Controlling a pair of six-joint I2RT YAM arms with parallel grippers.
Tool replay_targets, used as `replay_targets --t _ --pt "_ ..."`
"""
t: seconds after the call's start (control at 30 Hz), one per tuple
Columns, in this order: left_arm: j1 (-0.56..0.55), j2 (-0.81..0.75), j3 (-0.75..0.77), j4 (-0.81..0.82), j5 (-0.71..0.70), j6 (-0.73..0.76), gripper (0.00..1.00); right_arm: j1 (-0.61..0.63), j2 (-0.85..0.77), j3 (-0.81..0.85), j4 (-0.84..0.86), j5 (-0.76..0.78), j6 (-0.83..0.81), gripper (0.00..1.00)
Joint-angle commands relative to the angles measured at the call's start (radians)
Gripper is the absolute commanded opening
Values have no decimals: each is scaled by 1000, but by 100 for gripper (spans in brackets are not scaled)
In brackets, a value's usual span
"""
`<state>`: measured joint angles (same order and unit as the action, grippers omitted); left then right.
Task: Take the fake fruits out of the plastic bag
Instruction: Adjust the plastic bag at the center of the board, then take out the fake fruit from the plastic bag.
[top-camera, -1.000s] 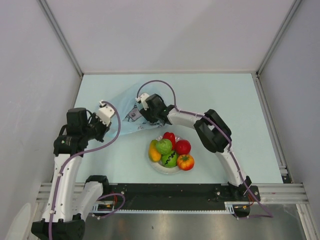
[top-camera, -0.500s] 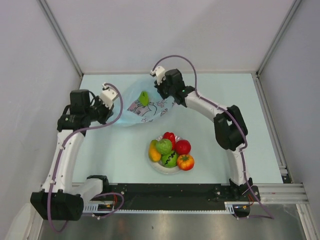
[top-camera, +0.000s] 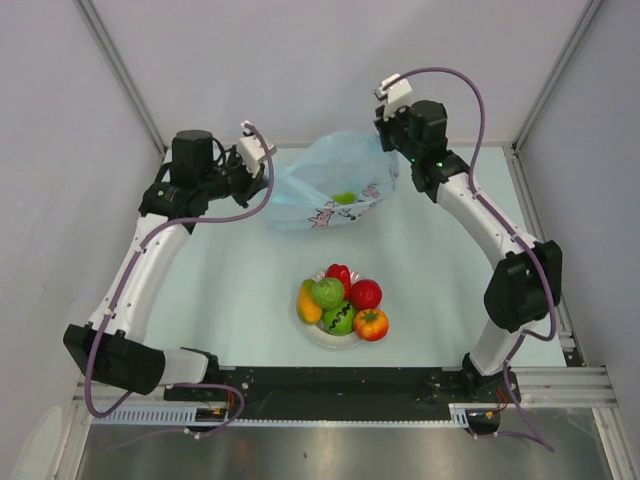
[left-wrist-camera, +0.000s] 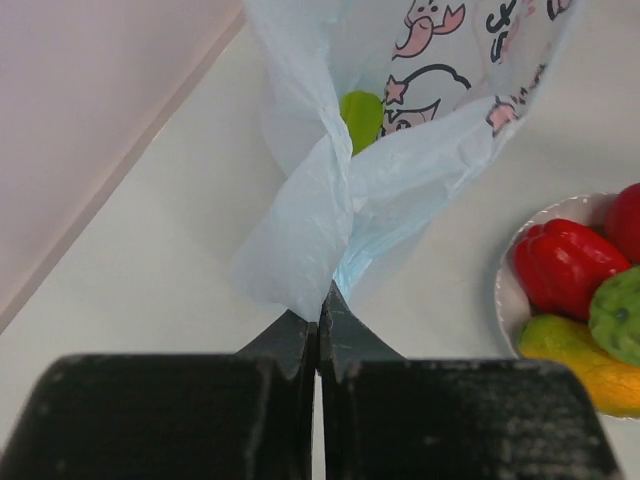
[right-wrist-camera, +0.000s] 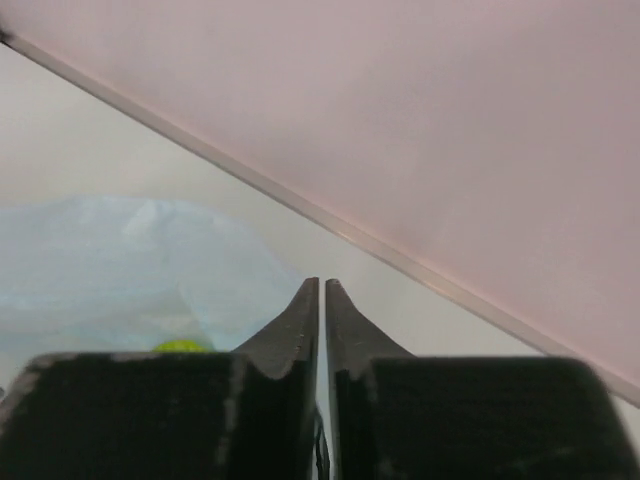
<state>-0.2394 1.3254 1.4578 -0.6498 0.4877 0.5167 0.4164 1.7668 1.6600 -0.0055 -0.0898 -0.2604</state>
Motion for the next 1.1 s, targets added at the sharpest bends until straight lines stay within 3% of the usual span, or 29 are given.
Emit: replay_targets --t 0.0,0.03,0.07,0.27,0.3,0.33,0.43,0.53,0.97,1.07 --pt "-32 -49 -62 61 115 -107 0 -1 -99 -149 18 88 1 25" --pt "-49 -52 -106 74 123 -125 0 -1 -112 -172 25 151 16 45" --pt "-60 -55 -123 81 150 -156 0 -1 -147 -192 29 165 21 50" --pt "-107 -45 -189 134 227 -282 0 96 -286 -193 -22 131 -16 63" --pt "-107 -40 -189 137 221 -287 0 108 -305 -197 -74 99 -16 61" --pt "-107 -40 -192 136 215 -288 0 130 -306 -200 -102 -10 -14 44" --pt "-107 -45 -197 133 187 -291 0 177 -285 -264 -145 -62 4 20" --pt "-107 -54 -185 133 164 -310 0 180 -222 -278 -188 -122 47 8" --pt "-107 -113 -270 111 114 -265 1 140 52 -275 -125 -136 240 7" --pt "-107 -126 -310 115 104 -254 0 144 89 -270 -103 -49 318 21"
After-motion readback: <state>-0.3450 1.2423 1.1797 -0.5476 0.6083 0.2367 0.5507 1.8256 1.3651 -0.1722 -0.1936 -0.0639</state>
